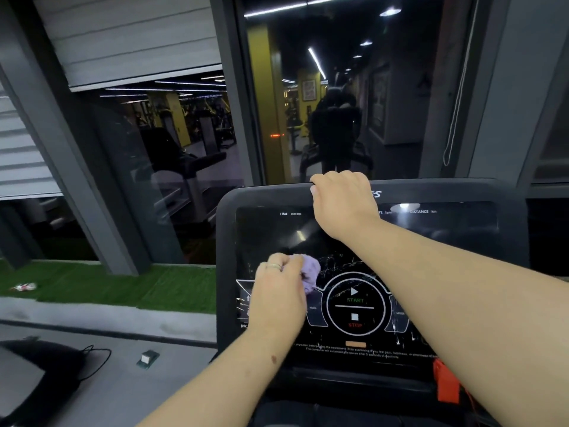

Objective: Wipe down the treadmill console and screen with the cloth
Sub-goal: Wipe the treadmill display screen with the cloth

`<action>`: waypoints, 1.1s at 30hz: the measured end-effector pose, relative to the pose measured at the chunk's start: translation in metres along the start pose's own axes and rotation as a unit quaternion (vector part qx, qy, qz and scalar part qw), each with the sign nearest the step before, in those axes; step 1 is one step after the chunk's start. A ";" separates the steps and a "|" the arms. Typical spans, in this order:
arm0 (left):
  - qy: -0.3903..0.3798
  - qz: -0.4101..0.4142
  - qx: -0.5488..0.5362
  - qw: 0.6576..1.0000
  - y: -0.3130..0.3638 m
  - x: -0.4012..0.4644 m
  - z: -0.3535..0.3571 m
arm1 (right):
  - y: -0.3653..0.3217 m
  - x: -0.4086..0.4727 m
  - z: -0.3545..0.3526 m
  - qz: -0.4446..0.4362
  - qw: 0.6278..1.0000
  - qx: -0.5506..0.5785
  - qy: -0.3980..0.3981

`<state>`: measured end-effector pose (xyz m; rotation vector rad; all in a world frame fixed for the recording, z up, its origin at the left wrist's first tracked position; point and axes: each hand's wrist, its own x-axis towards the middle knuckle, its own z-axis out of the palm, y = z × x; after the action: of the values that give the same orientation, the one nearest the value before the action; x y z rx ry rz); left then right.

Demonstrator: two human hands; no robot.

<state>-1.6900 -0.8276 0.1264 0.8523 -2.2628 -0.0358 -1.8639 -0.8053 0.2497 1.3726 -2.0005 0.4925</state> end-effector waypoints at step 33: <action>-0.027 0.020 0.007 0.999 0.054 -0.008 0.007 | 0.068 -0.020 -0.027 -0.043 0.996 0.068 -0.039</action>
<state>-1.7211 -0.7820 0.1301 0.8219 -2.3321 -0.0261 -1.9142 -0.7489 0.2586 1.5765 -1.9895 0.5528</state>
